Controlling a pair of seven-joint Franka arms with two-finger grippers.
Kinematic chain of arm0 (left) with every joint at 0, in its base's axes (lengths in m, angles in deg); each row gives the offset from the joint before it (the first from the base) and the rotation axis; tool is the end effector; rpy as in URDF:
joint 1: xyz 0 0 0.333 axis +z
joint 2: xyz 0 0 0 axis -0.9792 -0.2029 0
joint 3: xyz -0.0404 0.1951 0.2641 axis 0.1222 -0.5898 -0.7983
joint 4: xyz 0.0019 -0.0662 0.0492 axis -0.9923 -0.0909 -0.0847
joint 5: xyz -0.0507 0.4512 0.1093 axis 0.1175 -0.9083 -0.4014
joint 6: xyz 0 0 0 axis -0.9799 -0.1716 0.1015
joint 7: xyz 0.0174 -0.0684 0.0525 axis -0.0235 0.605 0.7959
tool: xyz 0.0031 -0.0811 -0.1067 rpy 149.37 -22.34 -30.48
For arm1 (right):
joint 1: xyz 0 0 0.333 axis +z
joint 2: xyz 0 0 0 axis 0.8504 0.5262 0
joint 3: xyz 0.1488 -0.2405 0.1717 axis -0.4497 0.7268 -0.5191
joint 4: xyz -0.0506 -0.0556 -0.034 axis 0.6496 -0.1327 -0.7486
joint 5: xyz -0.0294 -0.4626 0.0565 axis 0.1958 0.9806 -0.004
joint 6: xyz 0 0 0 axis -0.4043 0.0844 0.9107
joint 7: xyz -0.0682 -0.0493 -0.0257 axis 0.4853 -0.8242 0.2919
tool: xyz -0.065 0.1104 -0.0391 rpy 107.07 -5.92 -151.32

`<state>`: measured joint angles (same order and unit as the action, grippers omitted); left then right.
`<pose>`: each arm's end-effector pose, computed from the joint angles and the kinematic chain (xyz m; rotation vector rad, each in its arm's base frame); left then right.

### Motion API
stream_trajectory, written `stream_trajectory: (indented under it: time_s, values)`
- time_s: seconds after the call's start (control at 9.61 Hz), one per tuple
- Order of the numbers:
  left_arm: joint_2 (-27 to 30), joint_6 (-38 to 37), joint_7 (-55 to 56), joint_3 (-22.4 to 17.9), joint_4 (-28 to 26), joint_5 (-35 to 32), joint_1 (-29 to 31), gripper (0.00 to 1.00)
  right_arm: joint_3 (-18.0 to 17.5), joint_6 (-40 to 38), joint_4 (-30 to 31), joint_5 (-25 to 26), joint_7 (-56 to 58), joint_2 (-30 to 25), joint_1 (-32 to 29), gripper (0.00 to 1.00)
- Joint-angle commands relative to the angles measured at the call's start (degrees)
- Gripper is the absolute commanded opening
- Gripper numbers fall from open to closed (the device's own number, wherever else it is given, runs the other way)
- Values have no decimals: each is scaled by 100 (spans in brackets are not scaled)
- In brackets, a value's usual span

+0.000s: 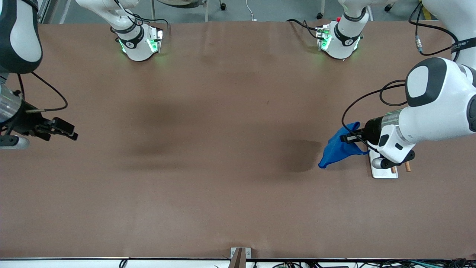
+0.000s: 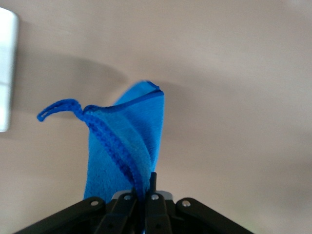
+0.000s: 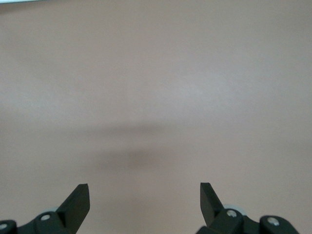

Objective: Right arm passes towel to left arm to hang
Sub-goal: 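Move the towel with the left gripper over the white rack's dowels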

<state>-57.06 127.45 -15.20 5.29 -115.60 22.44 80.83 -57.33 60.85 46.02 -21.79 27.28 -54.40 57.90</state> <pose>0.7097 -0.1408 0.4318 2.8806 0.4597 -0.3057 0.6696 -0.0392 0.5181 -3.0695 0.0517 -0.1074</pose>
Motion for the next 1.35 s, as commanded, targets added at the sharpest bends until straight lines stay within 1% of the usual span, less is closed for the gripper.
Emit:
stream_trajectory:
  time_s: [0.0, 0.1, 0.21, 0.42, 0.62, 0.83, 1.04, 1.25]
  values:
    - [-80, -151, 64, -20, -177, -391, 351, 0, -110, -582, 194, 228, -66, -545, -193, 100]
    - [-89, -152, 47, -11, -230, -627, 588, 0, -110, -829, 141, 211, -84, -677, -255, 100]
    - [-90, -161, -6, -11, -326, -838, 721, 0, -110, -867, 71, 211, -58, -705, -255, 100]
    - [-46, -362, -111, -2, -450, -1478, 827, 1, -119, -867, -60, 211, -5, -688, -255, 100]
    - [-63, -425, -767, -11, -459, -1613, 1168, 1, -127, -1024, -516, 237, -22, -644, -229, 100]
    - [-98, -416, -1139, -2, -450, -1946, 1476, 1, -127, -1296, -903, 237, -14, -487, -220, 100]
    - [-133, -407, -1140, -11, -424, -2210, 1522, 1, -136, -1385, -827, 228, -31, -485, -185, 100]
    - [-142, -407, -1175, -11, -415, -2299, 1644, 1, -145, -1500, -634, 228, -14, -512, -185, 100]
